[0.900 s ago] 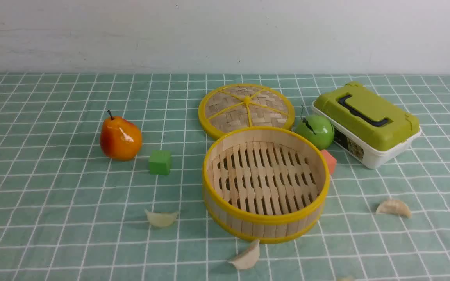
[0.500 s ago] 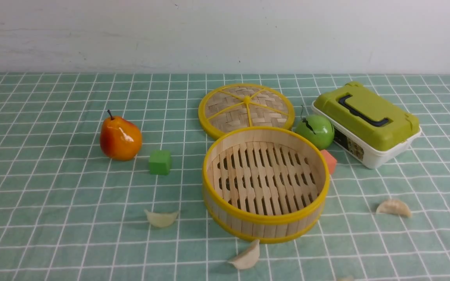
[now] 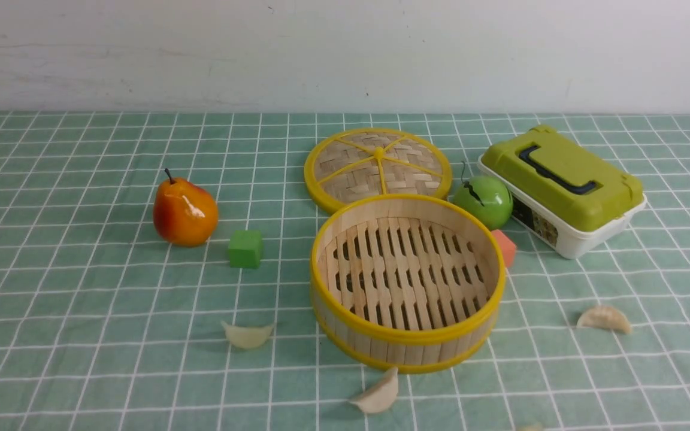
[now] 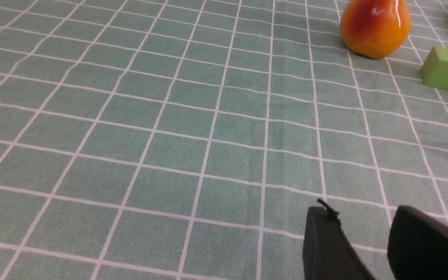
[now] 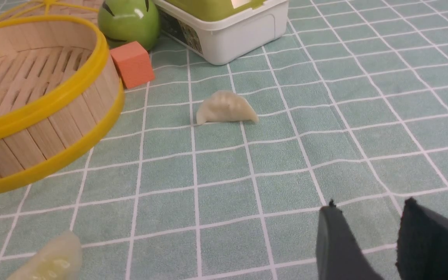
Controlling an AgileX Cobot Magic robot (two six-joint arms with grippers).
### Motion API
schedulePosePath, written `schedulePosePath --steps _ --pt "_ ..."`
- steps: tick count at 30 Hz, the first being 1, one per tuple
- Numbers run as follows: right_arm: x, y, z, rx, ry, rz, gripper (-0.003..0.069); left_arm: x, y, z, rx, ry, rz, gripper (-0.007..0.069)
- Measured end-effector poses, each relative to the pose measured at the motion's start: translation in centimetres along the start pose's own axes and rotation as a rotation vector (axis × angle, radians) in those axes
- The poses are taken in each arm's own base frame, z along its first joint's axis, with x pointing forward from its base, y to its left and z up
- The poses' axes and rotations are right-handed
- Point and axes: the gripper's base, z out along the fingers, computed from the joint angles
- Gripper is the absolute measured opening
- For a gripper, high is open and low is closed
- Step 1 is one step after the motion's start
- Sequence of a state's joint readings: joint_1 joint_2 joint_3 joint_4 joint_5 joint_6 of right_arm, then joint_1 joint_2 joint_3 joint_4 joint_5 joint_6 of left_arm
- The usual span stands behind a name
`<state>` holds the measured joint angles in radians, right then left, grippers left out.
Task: Put the dumplings into the steamer on the table with the blue tablecloth.
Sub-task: 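Reach for and grasp a dumpling on the table with the left gripper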
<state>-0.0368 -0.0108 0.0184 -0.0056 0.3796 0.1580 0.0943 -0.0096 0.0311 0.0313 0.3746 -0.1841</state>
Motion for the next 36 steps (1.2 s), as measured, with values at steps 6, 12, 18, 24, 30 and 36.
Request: schedulePosePath --steps 6,12,18,24,30,36 --pt "0.0 -0.2 0.0 0.018 -0.003 -0.045 0.0239 0.0 0.0 0.0 0.0 0.0 0.0 0.0237" --pt "0.0 -0.2 0.0 0.019 -0.003 -0.048 0.0239 0.0 0.0 0.0 0.0 0.0 0.0 0.0237" --pt "0.0 -0.2 0.0 0.019 -0.003 -0.049 0.0239 0.0 0.0 0.0 0.0 -0.001 0.0 0.0237" --pt "0.0 -0.2 0.0 0.02 -0.003 -0.05 0.0239 -0.5 0.1 0.0 -0.013 -0.055 0.051 0.0237" --pt "0.0 0.7 0.0 -0.073 0.018 0.353 0.0239 -1.8 -0.7 -0.2 0.134 -0.172 -0.561 0.0237" --pt "0.1 2.2 -0.2 -0.227 0.129 1.12 0.0239 -2.6 -1.0 -0.4 0.299 -0.158 -1.397 0.0237"
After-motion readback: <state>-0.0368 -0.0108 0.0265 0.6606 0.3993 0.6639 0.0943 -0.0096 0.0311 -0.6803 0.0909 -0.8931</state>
